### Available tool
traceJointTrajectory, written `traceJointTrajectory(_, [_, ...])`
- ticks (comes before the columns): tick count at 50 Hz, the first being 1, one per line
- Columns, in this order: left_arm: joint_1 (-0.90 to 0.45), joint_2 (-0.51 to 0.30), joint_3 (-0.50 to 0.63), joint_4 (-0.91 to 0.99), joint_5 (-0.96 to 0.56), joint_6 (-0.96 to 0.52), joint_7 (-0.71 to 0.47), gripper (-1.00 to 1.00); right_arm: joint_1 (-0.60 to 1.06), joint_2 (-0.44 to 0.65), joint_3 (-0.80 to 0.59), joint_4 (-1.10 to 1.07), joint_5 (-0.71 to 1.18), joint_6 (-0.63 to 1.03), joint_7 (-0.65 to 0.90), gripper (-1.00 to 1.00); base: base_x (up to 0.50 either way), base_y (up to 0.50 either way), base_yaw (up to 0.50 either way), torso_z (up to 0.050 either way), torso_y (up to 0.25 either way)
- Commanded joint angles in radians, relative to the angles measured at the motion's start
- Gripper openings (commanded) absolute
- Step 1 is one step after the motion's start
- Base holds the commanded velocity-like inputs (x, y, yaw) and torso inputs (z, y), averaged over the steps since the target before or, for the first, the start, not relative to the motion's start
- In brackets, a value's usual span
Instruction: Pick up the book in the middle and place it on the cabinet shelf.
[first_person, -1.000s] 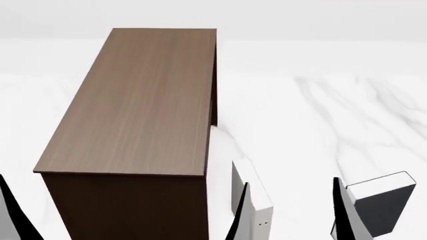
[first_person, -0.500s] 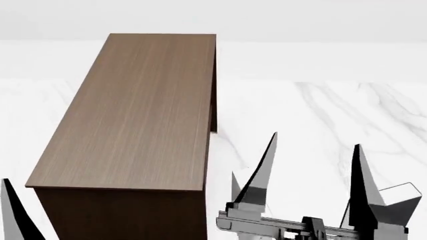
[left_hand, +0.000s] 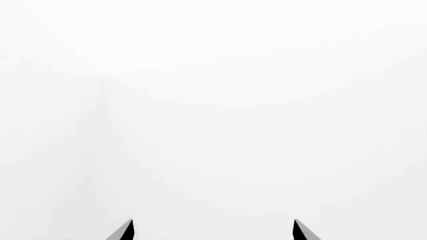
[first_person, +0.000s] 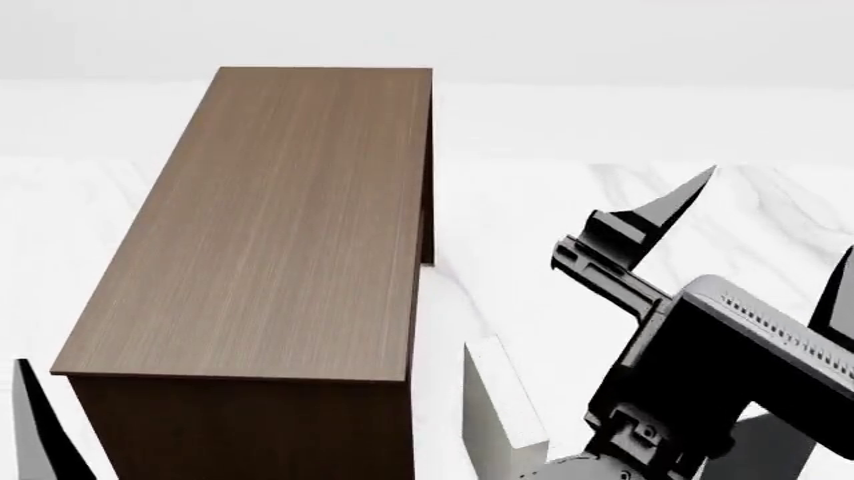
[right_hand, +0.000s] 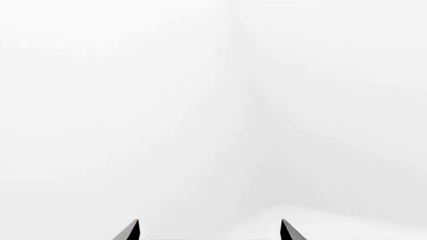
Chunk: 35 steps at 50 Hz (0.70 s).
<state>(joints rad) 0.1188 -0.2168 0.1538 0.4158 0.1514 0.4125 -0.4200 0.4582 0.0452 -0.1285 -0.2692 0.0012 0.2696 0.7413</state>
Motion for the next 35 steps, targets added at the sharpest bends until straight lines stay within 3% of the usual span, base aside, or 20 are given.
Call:
traceJointTrajectory(1, [0.001, 0.008, -0.014, 0.003, 0.002, -0.009, 0.019, 1.0, 0.133, -0.012, 0.003, 0.091, -0.016, 0.092, 0.125, 1.0, 0.0, 0.0, 0.0, 0.0, 0.0])
traceJointTrajectory(35, [0.0, -0.014, 0.007, -0.02, -0.01, -0.031, 0.008, 1.0, 0.349, -0.028, 0.029, 0.477, 0.218, 0.058, 0.352, 1.0, 0.0, 0.0, 0.0, 0.0, 0.0])
